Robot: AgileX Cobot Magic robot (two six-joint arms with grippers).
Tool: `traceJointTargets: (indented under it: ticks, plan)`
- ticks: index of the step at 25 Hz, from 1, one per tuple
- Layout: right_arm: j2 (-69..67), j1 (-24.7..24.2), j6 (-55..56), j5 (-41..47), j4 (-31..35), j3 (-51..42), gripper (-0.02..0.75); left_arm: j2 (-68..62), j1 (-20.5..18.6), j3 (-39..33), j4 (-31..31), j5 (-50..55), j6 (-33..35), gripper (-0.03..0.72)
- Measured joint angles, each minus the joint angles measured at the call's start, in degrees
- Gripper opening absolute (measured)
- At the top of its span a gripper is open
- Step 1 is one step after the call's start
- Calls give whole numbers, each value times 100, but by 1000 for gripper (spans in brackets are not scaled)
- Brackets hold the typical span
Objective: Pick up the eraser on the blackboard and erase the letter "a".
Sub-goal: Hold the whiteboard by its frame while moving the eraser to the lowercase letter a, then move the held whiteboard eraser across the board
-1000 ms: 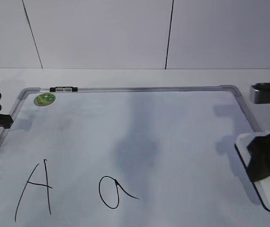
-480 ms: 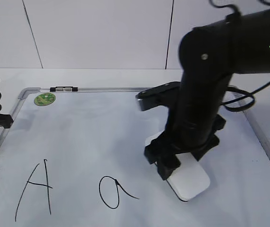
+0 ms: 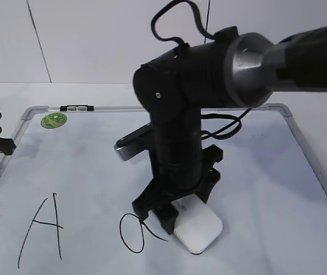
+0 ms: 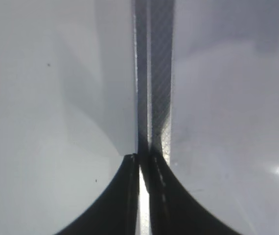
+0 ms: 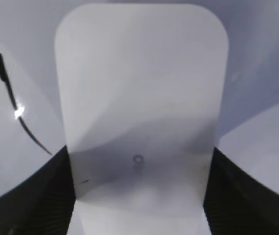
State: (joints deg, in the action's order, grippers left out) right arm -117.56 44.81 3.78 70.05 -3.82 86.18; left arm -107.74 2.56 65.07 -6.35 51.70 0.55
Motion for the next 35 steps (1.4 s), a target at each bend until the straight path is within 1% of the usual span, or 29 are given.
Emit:
traceJointTargets:
  ticks: [4, 8, 11, 14, 18, 19, 21, 23, 24, 27, 29, 31, 35]
  plan:
    - [-94, 524, 0, -76, 58, 144, 531, 0, 0, 0, -26, 12, 0, 15]
    - [-115, 1028, -10, -165, 470, 156, 531, 0, 0, 0, -26, 12, 0, 15]
    - [-128, 1295, -10, -229, 626, 156, 531, 0, 0, 0, -26, 33, 0, 15]
    - [-138, 1333, -10, -238, 635, 156, 531, 0, 0, 0, -26, 57, 0, 15]
    - [-138, 1076, -54, -252, 762, 156, 531, 0, 0, 0, -38, 60, 0, 15]
    - [-138, 949, -54, -252, 913, 156, 531, -2, 0, 0, -38, 60, 0, 15]
    - [-138, 638, -44, -312, 1016, 156, 531, -2, 0, 0, -40, 60, 0, 15]
    - [-138, 238, 70, -384, 869, 167, 531, -2, 0, 0, -50, 60, 0, 15]
    - [-138, -10, 167, -396, 675, 167, 531, -2, 0, 0, -50, 60, 0, 15]
    - [-138, -470, 334, -407, 174, 167, 531, -2, 0, 0, -50, 60, 0, 15]
    - [-138, -601, 362, -397, 26, 177, 531, -2, 0, 0, -50, 60, 0, 15]
    - [-138, -600, 366, -397, 14, 175, 531, -2, 0, 0, -50, 60, 0, 15]
    - [-138, -334, 352, -432, -28, 175, 531, -2, 0, 0, -50, 64, 0, 15]
